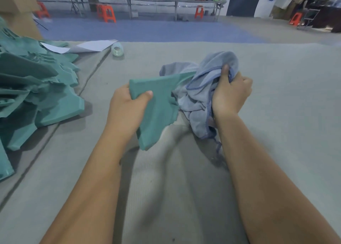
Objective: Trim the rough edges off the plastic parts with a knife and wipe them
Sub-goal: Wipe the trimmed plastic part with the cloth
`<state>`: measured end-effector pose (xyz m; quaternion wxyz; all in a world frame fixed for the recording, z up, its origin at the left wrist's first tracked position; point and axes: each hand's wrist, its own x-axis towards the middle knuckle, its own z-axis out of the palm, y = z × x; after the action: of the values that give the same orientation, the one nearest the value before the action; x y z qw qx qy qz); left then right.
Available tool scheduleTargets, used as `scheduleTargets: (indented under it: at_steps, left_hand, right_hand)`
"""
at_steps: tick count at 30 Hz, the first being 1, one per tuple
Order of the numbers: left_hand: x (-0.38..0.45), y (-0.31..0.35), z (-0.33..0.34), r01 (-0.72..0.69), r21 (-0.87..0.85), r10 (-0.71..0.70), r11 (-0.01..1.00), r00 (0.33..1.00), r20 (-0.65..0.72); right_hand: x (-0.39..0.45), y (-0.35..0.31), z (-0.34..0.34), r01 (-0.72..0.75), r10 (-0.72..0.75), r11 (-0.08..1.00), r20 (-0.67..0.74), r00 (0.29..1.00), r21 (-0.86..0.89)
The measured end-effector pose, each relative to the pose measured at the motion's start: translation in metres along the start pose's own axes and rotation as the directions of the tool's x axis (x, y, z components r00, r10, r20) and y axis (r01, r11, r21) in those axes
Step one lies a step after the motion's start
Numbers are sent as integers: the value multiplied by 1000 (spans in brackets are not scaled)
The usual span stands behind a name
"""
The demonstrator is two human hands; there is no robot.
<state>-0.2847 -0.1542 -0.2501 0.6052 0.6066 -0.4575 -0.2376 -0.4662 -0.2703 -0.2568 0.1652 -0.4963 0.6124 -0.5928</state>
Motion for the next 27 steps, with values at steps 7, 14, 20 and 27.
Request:
scheduleTargets:
  at_steps: [7, 14, 20, 27]
  left_hand:
    - [19, -24, -30, 361, -401, -437, 842, 892, -115]
    - [22, -24, -31, 313, -737, -543, 599, 835, -87]
    - [10, -9, 4, 236, -910, -406, 339, 910, 85]
    - [2, 1, 24, 117, -924, -301, 363, 954, 2]
  right_hand:
    - [-4, -2, 1, -294, 278, 881, 97, 956, 370]
    - [-12, -21, 11, -44, -199, 872, 436, 878, 487]
    - [-55, -10, 37, 526, -313, 850, 803, 508, -2]
    - [-57, -49, 11, -483, 70, 760, 684, 726, 435]
